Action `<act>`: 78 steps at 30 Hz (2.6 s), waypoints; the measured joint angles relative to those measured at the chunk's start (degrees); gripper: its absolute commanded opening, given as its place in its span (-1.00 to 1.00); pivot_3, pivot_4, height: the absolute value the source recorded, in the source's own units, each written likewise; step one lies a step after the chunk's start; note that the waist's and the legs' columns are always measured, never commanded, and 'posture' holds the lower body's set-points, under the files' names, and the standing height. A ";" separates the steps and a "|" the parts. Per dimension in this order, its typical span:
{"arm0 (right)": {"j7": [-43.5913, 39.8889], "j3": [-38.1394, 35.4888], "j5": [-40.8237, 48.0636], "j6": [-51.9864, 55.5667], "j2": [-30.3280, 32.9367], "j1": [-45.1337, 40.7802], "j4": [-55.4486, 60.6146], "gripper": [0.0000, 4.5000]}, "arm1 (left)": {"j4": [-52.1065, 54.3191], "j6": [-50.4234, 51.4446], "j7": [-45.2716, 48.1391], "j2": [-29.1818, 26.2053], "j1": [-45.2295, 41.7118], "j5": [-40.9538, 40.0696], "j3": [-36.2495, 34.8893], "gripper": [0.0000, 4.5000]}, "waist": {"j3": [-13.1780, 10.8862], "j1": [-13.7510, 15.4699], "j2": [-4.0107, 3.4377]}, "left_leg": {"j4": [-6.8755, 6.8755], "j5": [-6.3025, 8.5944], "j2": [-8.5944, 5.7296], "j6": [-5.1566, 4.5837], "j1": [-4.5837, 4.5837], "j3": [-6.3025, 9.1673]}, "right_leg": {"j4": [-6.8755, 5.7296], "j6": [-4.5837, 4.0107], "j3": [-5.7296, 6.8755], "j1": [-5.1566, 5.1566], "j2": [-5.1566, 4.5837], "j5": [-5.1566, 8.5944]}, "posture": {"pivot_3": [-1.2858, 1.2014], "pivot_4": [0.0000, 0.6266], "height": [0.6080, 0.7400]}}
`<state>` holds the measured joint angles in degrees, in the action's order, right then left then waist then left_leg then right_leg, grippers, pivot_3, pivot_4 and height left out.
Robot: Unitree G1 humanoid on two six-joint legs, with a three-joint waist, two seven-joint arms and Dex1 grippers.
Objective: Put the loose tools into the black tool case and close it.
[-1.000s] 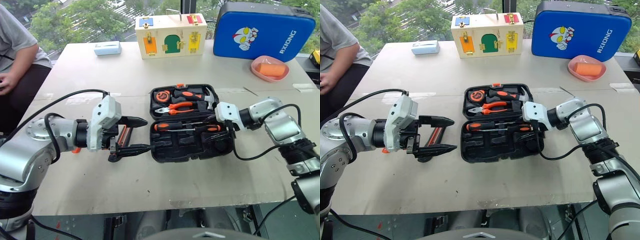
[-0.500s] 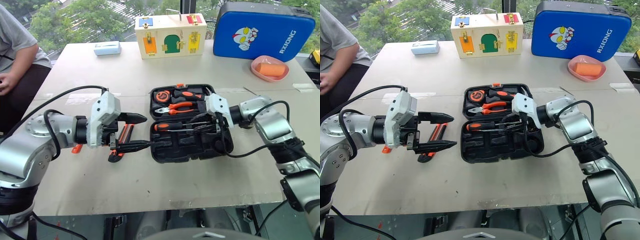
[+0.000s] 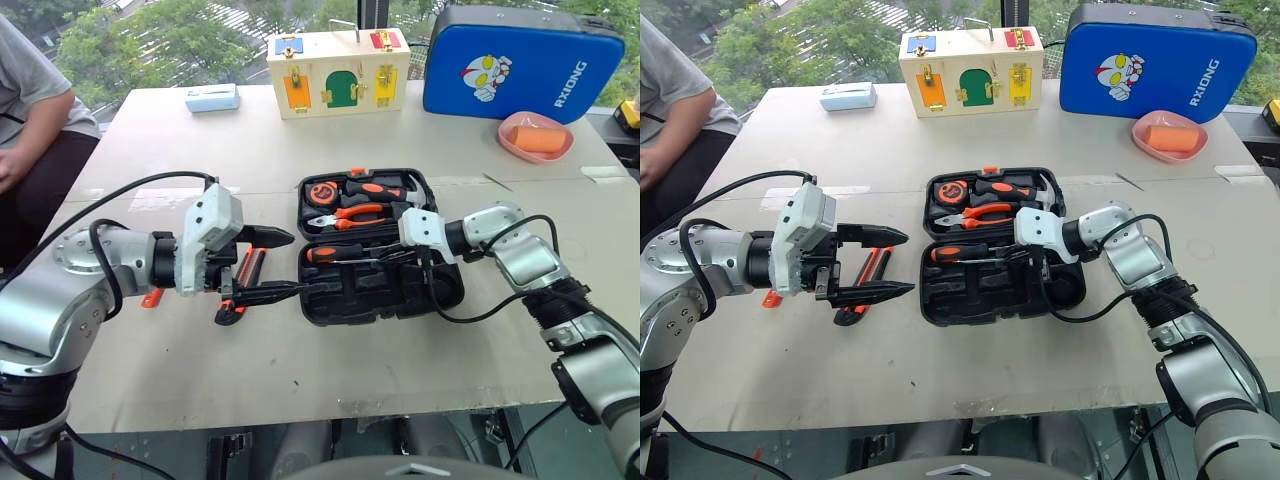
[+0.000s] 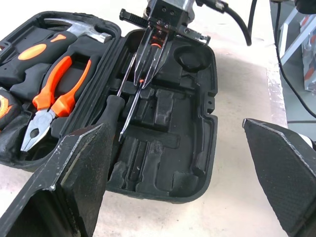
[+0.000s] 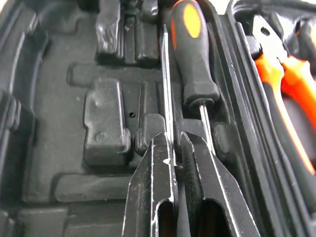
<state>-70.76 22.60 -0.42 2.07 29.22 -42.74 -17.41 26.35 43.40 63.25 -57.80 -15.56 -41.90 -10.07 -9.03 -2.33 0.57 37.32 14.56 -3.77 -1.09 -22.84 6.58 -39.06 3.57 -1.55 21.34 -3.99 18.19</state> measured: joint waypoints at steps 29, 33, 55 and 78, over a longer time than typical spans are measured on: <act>-2.74 -4.82 7.38 13.82 2.35 2.32 2.70 -0.97 | -1.46 -1.66 -0.47 -0.05 0.40 1.42 1.55 1.00 | -0.02 0.01 -0.02 | -0.04 -0.01 0.00 0.01 -0.28 0.03 | 0.07 -0.03 -0.02 0.26 -0.01 -0.02 | 0.03 -0.52 0.93; -2.44 -4.24 6.03 9.26 1.85 2.08 1.13 -0.97 | -1.67 -1.70 -0.51 -0.08 0.56 1.41 1.54 1.00 | 0.01 -0.08 0.02 | -0.04 -0.01 0.01 0.01 -0.18 -0.02 | 0.01 -0.03 -0.06 0.22 0.01 -0.02 | 0.03 -0.52 0.93; -12.45 -16.72 34.15 28.32 6.03 -1.42 23.46 0.98 | 3.88 -5.13 -12.50 28.33 62.52 6.87 -48.23 1.00 | -0.06 2.12 0.02 | -0.31 0.19 -0.02 -0.24 -0.12 0.16 | 0.22 -0.22 -0.40 0.24 -0.09 -0.10 | 0.03 -0.52 0.93; -2.24 -17.56 36.23 30.70 9.16 6.75 38.90 0.98 | -33.14 8.79 -20.59 -3.44 10.28 18.52 -7.62 1.00 | -0.03 1.43 0.07 | -0.59 0.00 -0.04 0.08 -0.08 0.22 | 0.14 -0.23 -0.38 0.42 -0.01 -0.14 | 0.03 -0.52 0.93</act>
<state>-72.99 5.04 35.81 32.77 38.37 -35.99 21.49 -6.80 52.19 42.67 -61.23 -5.28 -23.37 -17.69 -9.06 -0.90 0.64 36.72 14.56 -3.81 -1.01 -22.91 6.79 -38.92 3.34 -1.93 21.76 -4.00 18.05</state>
